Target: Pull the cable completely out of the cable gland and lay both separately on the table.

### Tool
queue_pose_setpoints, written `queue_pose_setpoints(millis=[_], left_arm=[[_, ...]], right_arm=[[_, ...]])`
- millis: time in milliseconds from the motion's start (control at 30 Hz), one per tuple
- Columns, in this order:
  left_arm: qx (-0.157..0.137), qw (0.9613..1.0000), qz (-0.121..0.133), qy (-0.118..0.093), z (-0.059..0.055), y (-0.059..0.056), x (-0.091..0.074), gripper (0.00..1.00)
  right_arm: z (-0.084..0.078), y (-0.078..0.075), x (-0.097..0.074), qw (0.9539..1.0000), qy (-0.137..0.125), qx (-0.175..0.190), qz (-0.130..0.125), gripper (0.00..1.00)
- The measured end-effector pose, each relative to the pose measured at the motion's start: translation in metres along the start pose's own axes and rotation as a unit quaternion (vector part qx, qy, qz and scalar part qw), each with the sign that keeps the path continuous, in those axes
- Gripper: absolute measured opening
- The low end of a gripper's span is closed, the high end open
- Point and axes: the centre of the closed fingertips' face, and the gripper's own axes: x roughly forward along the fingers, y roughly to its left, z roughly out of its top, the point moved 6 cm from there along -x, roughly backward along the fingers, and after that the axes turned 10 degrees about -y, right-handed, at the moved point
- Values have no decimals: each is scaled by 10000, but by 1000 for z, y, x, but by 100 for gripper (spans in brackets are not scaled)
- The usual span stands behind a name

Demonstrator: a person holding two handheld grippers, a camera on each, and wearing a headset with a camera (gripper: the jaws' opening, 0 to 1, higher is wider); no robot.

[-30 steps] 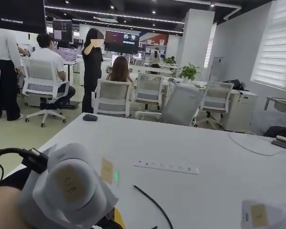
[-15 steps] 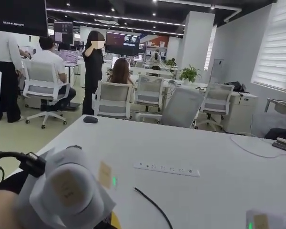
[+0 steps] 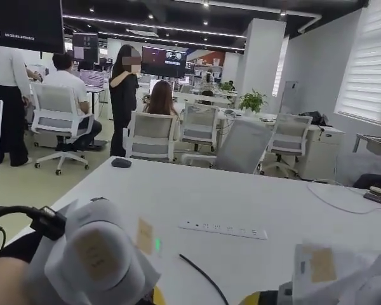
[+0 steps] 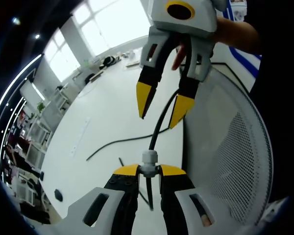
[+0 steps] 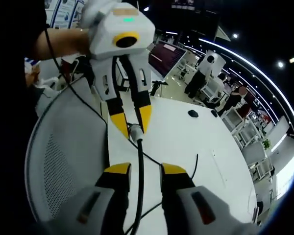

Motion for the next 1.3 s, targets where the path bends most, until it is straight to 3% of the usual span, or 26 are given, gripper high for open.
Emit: queue_pose_setpoints(millis=[200,333,533,1300], left_arm=[[-14,10000,28,-40,2,1,0,16],[-1,10000,15,-52,3,0,0,16],[-27,10000,-6,-78,2,0,2,16],[-37,10000,66,6,-5,4,-4,16]], right_arm=[[0,3,9,9999,110,-64,89,17],[-5,3,10,9995,274,-134,112,3],[-8,2,9,9995,296,-80,75,3],[-44,-6,-9,9973,683,123,-245,3]])
